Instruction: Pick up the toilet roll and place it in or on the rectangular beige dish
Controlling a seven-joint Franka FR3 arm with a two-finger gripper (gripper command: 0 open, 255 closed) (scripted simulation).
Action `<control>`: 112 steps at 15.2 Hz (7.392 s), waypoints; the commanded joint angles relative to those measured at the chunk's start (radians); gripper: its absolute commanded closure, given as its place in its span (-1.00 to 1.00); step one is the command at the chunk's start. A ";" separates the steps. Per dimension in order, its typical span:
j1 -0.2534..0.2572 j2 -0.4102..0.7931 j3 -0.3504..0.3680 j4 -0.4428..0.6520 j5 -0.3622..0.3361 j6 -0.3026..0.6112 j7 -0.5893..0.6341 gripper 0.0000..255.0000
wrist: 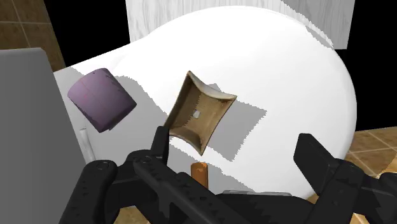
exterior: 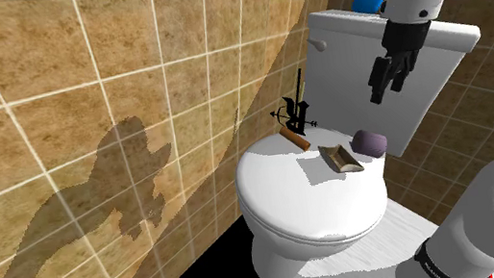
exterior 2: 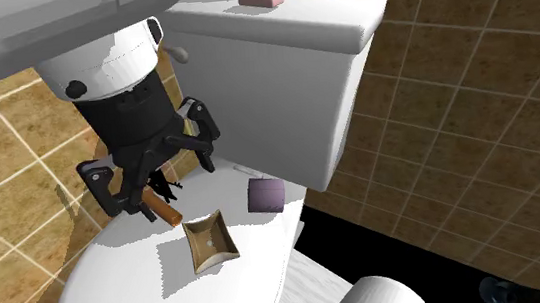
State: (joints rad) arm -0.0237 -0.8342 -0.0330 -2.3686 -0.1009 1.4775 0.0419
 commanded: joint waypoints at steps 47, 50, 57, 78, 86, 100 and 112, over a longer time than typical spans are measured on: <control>0.019 0.788 -0.286 0.021 -0.464 0.367 -0.783 1.00; 0.021 0.771 -0.283 0.032 -0.463 0.342 -0.792 1.00; 0.025 0.716 -0.275 0.073 -0.460 0.252 -0.825 1.00; -0.039 0.501 -0.604 -0.222 -0.242 0.809 -1.207 -1.00; -0.032 0.544 -0.623 -0.243 -0.234 0.871 -1.217 -1.00; -0.035 0.531 -0.618 -0.237 -0.237 0.853 -1.214 1.00; -0.051 0.410 -0.563 -0.155 -0.248 0.654 -1.200 1.00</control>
State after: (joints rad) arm -0.0741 -0.4145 -0.6013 -2.5317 -0.3493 2.1490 -1.1600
